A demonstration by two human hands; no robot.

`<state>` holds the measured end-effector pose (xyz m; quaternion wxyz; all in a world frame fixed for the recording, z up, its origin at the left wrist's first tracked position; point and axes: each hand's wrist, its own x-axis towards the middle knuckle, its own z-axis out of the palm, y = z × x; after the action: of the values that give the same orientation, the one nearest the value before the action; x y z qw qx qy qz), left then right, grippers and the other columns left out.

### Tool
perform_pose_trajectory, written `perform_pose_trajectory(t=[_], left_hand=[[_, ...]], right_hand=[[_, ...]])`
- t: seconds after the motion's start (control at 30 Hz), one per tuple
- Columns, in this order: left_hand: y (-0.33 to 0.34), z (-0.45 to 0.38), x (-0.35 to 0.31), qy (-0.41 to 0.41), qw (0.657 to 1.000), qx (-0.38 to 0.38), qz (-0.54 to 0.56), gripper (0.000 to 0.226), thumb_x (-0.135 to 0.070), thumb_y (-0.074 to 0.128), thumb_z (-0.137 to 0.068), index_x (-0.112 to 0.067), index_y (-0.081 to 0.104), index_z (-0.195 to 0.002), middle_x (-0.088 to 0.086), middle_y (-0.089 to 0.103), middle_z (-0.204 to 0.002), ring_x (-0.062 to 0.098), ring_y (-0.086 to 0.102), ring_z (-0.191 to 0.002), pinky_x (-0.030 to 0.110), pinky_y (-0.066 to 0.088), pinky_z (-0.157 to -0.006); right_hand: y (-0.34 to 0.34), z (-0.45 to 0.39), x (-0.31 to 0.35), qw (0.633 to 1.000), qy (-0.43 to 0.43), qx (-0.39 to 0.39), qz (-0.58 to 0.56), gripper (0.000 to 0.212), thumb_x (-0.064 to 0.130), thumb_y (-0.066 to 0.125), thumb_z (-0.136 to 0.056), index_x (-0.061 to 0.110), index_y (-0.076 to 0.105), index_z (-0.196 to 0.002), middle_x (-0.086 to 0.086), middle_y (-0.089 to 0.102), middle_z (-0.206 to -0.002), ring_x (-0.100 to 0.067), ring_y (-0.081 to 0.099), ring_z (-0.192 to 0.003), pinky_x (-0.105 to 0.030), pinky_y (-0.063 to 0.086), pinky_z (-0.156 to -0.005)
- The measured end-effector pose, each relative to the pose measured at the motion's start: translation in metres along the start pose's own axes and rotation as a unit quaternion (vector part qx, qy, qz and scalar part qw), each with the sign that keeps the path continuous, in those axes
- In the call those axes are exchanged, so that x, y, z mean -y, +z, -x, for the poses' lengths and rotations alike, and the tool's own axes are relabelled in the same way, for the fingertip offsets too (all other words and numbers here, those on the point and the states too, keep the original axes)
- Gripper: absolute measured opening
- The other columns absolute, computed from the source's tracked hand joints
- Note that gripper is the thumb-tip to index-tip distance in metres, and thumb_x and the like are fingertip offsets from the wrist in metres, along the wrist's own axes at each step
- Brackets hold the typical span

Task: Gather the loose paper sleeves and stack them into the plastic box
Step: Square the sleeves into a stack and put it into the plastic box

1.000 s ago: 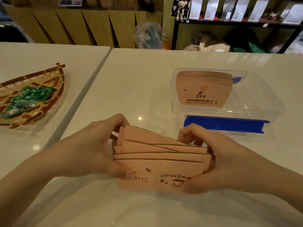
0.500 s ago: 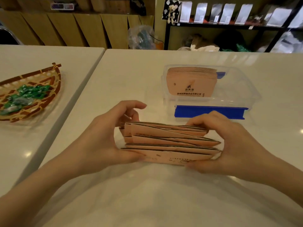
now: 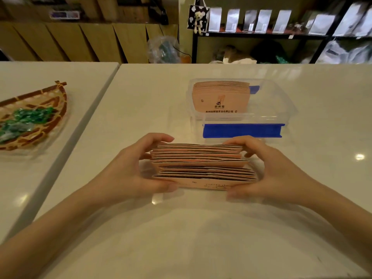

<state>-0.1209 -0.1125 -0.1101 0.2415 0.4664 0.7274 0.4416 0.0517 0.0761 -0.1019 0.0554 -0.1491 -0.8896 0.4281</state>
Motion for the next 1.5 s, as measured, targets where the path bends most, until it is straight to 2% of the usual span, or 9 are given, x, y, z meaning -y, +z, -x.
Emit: perform_pose_trajectory(t=[0.17,0.33,0.5,0.67,0.93,1.07,1.17,1.3,1.5], left_hand=[[-0.002,-0.001,0.002,-0.019,0.999,0.001,0.032,0.078,-0.04,0.077,-0.042,-0.04,0.044,-0.113,-0.029,0.059,-0.107,-0.004,0.059,-0.098,0.003,0.044,-0.073],[0.006,0.002,-0.001,-0.024,0.997,0.016,0.075,0.077,-0.03,0.08,-0.048,-0.035,0.043,-0.115,-0.027,0.059,-0.107,-0.003,0.058,-0.099,0.006,0.047,-0.071],[0.018,0.004,-0.001,-0.035,0.997,0.01,0.069,0.1,-0.019,0.081,-0.053,-0.043,0.016,-0.126,-0.034,0.06,-0.1,-0.008,0.058,-0.097,0.003,0.044,-0.071],[0.028,0.003,-0.004,-0.031,0.996,0.011,0.078,0.094,-0.006,0.071,-0.066,-0.031,0.01,-0.133,-0.015,0.051,-0.115,-0.006,0.056,-0.101,0.005,0.044,-0.076],[0.042,-0.011,-0.015,0.006,0.993,-0.024,0.12,0.064,0.007,0.064,-0.071,-0.025,0.031,-0.115,-0.01,0.055,-0.107,-0.006,0.061,-0.089,0.008,0.048,-0.069],[0.043,-0.01,-0.013,-0.018,0.995,-0.013,0.102,0.083,0.0,0.069,-0.07,-0.029,0.019,-0.129,-0.006,0.053,-0.117,-0.002,0.061,-0.095,0.011,0.05,-0.073],[0.045,-0.008,-0.01,-0.036,0.995,-0.024,0.09,0.091,-0.005,0.073,-0.068,-0.031,0.014,-0.133,-0.009,0.05,-0.12,-0.004,0.057,-0.099,0.01,0.049,-0.075],[0.049,-0.011,-0.006,-0.052,0.995,-0.047,0.066,0.099,-0.024,0.078,-0.063,-0.036,0.01,-0.135,-0.018,0.054,-0.116,0.001,0.057,-0.104,0.022,0.045,-0.092],[0.051,-0.012,-0.01,-0.043,0.994,-0.052,0.084,0.083,-0.047,0.073,-0.048,-0.058,0.019,-0.11,-0.018,0.055,-0.119,-0.001,0.054,-0.109,0.025,0.046,-0.092]], right_hand=[[0.003,-0.004,-0.001,0.996,0.035,0.015,-0.086,0.074,0.039,0.086,-0.042,0.045,0.048,-0.105,0.027,0.06,-0.105,0.009,0.054,-0.101,-0.01,0.049,-0.077],[0.017,-0.004,0.0,0.989,0.03,-0.009,-0.146,0.076,0.018,0.086,-0.049,0.038,0.045,-0.11,0.016,0.065,-0.104,0.003,0.063,-0.093,-0.014,0.053,-0.07],[0.016,-0.002,-0.007,0.989,0.038,-0.002,-0.14,0.101,0.023,0.087,-0.047,0.04,0.029,-0.128,0.02,0.055,-0.117,0.005,0.057,-0.103,-0.016,0.051,-0.083],[0.022,-0.003,-0.006,0.99,0.014,-0.051,-0.129,0.074,0.024,0.086,-0.05,0.036,0.043,-0.109,0.013,0.063,-0.11,-0.003,0.063,-0.098,-0.029,0.055,-0.082],[0.012,-0.006,-0.011,0.983,0.022,-0.108,-0.147,0.062,0.028,0.085,-0.05,0.039,0.044,-0.095,0.02,0.064,-0.097,0.01,0.061,-0.087,-0.009,0.05,-0.066],[0.004,-0.002,-0.017,0.987,0.041,-0.077,-0.132,0.084,0.027,0.086,-0.047,0.04,0.039,-0.115,0.019,0.059,-0.106,0.011,0.058,-0.091,-0.006,0.048,-0.063],[0.009,0.002,-0.021,0.991,0.054,-0.068,-0.106,0.099,0.034,0.086,-0.044,0.041,0.032,-0.127,0.014,0.054,-0.12,-0.004,0.057,-0.106,-0.022,0.051,-0.087],[0.015,-0.002,-0.021,0.987,0.06,-0.087,-0.125,0.095,0.045,0.084,-0.038,0.046,0.036,-0.121,0.011,0.054,-0.122,-0.01,0.055,-0.111,-0.033,0.049,-0.093],[0.013,-0.004,-0.02,0.984,0.047,-0.078,-0.15,0.078,0.034,0.086,-0.045,0.049,0.044,-0.11,0.015,0.059,-0.118,-0.006,0.059,-0.105,-0.029,0.053,-0.085]])
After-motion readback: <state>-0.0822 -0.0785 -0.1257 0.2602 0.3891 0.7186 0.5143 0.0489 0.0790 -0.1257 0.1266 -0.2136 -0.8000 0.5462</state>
